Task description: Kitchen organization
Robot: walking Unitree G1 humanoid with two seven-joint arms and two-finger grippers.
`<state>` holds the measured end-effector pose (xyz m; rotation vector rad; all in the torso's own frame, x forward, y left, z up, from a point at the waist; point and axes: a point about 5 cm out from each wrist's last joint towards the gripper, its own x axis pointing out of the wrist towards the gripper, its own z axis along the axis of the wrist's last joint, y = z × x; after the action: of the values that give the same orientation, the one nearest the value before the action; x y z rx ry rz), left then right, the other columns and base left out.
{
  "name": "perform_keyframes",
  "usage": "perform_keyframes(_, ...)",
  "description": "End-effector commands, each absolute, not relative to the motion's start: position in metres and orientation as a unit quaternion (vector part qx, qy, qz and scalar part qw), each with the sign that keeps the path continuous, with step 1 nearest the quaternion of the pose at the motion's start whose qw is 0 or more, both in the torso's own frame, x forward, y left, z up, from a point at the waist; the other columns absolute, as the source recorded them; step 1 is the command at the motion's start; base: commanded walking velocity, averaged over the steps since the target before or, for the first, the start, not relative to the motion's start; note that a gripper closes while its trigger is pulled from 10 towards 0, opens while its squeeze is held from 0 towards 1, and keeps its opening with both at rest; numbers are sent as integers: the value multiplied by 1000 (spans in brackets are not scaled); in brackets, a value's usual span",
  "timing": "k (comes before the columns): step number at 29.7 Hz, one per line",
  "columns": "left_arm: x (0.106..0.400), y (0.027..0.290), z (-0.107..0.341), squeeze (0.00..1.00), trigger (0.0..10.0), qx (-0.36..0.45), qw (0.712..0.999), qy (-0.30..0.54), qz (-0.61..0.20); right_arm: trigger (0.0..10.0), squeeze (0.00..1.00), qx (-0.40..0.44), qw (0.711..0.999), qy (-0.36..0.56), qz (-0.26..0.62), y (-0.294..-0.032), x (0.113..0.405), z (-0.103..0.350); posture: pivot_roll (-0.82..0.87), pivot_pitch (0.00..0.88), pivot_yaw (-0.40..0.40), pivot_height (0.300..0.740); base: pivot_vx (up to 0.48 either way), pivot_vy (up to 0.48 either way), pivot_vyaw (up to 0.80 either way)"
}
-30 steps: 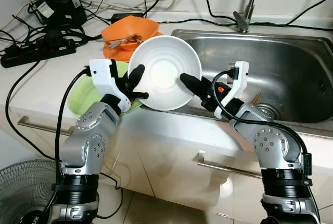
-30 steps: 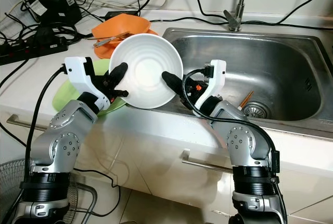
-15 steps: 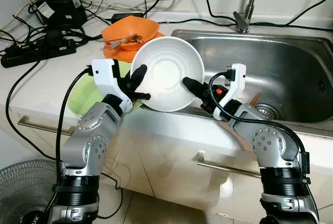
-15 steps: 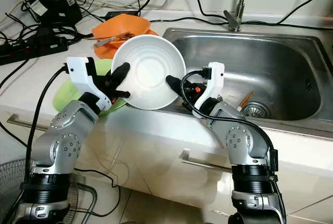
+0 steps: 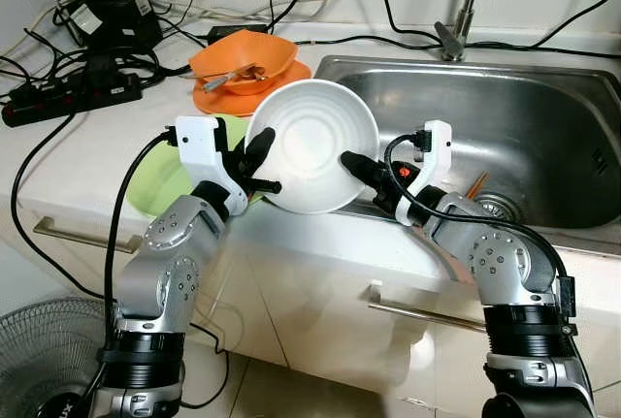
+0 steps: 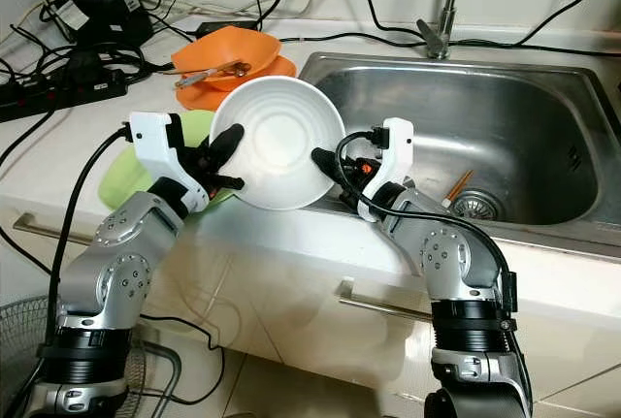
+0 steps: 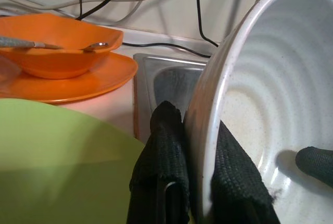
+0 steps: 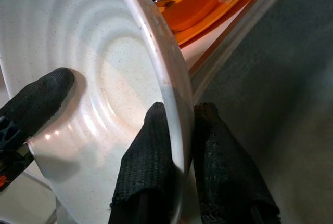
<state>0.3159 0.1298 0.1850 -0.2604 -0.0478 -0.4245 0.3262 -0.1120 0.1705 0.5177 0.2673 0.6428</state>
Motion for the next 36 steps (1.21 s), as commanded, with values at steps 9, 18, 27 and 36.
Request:
perform_keyframes(9, 303, 111, 207, 1000, 10000, -128, 941, -74, -304, 0, 0, 291, 894, 147, 307, -111, 329, 168, -52, 26, 102, 740, 0, 0, 0)
perform_keyframes(18, 303, 113, 210, 1000, 10000, -108, 943, -79, -304, 0, 0, 308, 896, 141, 288, -114, 334, 170, -49, 24, 99, 740, 0, 0, 0)
perform_keyframes(27, 297, 117, 220, 1000, 10000, -81, 945, -93, -303, 0, 0, 316, 915, 119, 221, -128, 346, 172, -45, 25, 94, 740, 0, 0, 0)
perform_keyframes(36, 291, 120, 212, 1000, 10000, -75, 949, -78, -295, 0, 0, 315, 938, 96, 110, -154, 362, 171, -39, 28, 89, 740, 0, 0, 0)
